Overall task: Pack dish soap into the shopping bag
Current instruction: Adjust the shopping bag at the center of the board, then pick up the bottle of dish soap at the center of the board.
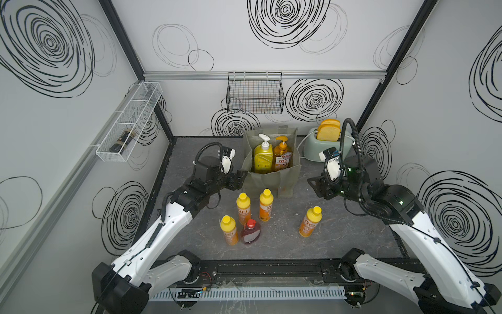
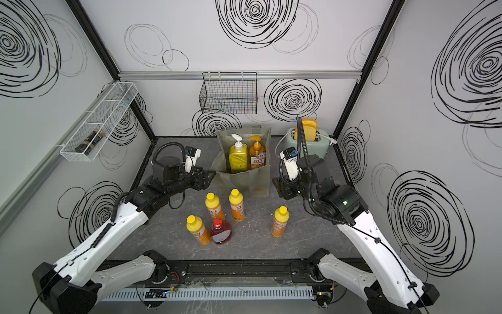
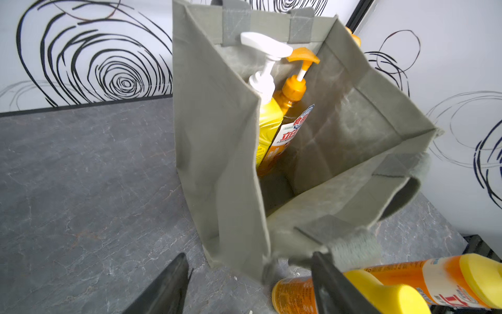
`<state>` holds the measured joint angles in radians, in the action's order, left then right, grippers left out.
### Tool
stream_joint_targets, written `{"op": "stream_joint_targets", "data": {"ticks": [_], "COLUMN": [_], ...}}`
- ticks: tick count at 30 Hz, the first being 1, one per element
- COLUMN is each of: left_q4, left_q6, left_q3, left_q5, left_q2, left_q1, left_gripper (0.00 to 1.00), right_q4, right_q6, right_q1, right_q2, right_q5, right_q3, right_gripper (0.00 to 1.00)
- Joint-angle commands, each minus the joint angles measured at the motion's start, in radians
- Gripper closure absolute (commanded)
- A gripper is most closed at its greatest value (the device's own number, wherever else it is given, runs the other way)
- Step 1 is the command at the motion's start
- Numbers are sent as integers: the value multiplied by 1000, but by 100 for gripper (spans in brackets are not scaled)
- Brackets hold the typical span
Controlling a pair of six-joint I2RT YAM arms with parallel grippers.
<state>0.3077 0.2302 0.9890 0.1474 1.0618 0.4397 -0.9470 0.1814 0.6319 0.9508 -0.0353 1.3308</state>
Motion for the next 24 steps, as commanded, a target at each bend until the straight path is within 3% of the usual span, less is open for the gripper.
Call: {"op": "stream_joint_targets", "data": {"ticks": [1,5,11,18,24], "left_q4": [-98,-123,-130,-137,-147], "left_q6": [-17,-17,-8,-16,-26], "left_q3": [-9,-18,23,1,-23], "left_q5": [-4,-2,-10,-15,-28], "left_q2": [7,9,11,45,56], "left_q1": [9,19,20,21,21], "left_gripper": [21,16,10,6,4], "right_q4": [-135,-209,-213,-275,-293], "right_q6": [72,127,215,326,360], "right_q1": [36,89,175,308,322], "right_q2": [-15,-31,-51,-13,-5], "right_q5": [-18,-73,-51,-196,-259], "right_q3": [-21,-50,-87,-116,-146], "right_gripper": [33,30,28,26,26]}}
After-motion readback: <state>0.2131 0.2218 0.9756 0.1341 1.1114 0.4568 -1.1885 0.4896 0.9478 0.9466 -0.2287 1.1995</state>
